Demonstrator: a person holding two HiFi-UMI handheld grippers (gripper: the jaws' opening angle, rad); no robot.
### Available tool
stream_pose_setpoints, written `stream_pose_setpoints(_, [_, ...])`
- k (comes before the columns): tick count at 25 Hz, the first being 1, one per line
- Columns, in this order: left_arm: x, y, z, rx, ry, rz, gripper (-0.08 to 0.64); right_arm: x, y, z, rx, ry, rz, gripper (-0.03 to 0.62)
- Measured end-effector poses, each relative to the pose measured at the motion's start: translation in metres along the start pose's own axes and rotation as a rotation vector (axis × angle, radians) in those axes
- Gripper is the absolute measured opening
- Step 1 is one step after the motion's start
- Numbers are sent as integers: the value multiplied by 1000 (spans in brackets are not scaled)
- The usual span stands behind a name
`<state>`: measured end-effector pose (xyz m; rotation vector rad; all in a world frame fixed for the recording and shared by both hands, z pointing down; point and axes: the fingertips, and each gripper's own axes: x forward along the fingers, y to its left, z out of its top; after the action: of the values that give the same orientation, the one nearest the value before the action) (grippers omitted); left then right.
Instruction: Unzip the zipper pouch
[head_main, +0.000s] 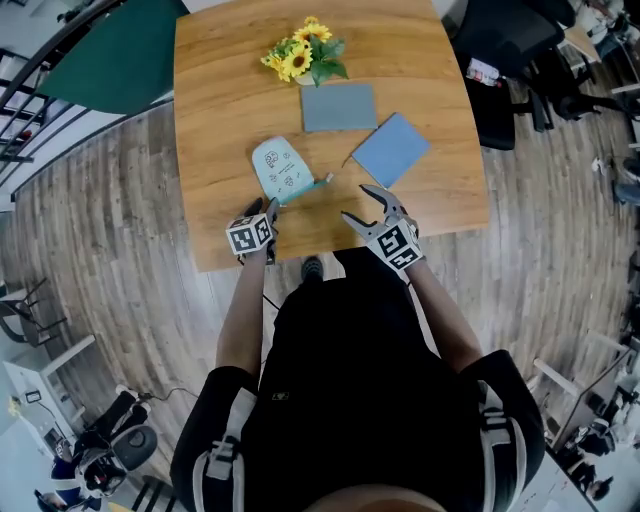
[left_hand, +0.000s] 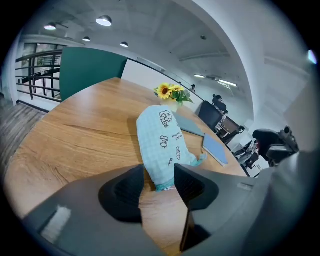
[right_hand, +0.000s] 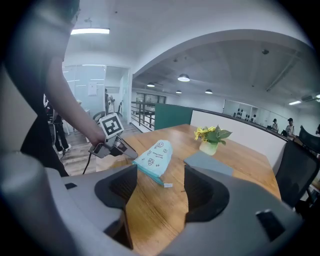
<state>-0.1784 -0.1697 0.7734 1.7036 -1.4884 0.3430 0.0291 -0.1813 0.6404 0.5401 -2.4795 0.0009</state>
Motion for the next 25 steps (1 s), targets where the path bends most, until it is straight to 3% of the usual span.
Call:
stream_pose_setpoints(20, [22,1,-1,-93,-8,51,192,18,-25,-9,10,44,25,293])
stream_pose_setpoints(25, [21,9,-8,-113,-8,99,192,17,-27,-11,11,58,15,291])
